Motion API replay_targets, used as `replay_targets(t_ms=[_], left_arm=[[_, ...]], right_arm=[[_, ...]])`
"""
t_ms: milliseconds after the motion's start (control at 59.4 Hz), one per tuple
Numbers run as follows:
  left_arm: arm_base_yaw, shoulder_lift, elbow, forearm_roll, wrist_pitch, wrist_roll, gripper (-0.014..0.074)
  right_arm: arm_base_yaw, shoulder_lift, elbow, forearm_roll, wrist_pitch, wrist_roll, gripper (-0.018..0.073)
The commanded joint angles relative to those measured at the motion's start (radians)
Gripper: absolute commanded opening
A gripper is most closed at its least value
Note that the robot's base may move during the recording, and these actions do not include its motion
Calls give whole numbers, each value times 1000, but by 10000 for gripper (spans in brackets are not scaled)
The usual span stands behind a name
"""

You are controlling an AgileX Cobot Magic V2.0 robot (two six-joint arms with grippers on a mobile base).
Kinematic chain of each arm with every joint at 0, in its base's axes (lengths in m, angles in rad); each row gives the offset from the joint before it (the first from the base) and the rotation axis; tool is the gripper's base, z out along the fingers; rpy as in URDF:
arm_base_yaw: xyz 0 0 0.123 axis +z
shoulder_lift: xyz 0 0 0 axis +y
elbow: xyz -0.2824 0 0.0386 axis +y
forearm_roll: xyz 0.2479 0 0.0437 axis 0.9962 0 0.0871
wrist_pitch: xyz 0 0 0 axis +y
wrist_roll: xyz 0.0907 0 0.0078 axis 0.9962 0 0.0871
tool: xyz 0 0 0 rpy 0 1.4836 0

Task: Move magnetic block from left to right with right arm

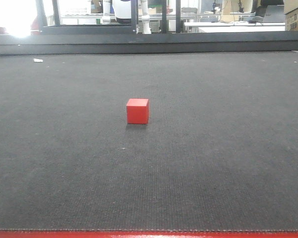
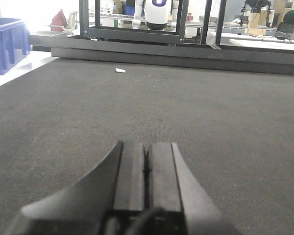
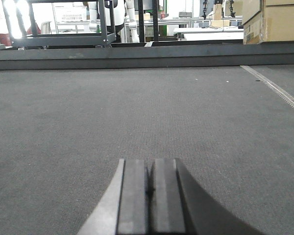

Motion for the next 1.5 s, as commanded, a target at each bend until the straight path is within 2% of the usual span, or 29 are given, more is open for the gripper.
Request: replay_targets(t_ms=[0, 707, 909, 1044, 1246, 1347, 1448, 1482], left_arm=[[-7, -14, 9, 0, -92, -7, -116], [-7, -14, 9, 0, -92, -7, -116], [-7, -14, 9, 0, -92, -7, -116], [-7, -14, 9, 0, -92, -7, -116], [-7, -14, 9, 0, -92, -7, -116], [-7, -14, 9, 0, -92, -7, -116], [-7, -14, 9, 0, -92, -7, -116], [-7, -14, 9, 0, -92, -7, -116]], right_arm=[[1, -19, -4, -8, -83, 0, 66], [1, -19, -4, -8, -86, 0, 66], [1, -19, -9, -8, -143, 0, 66], [1, -8, -93, -8, -123, 0, 66], [23, 156, -315, -8, 32, 0, 75], [53, 290, -404, -8, 54, 0, 141], [95, 427, -479, -8, 54, 0, 274], [116, 489, -511, -9, 54, 0, 345]])
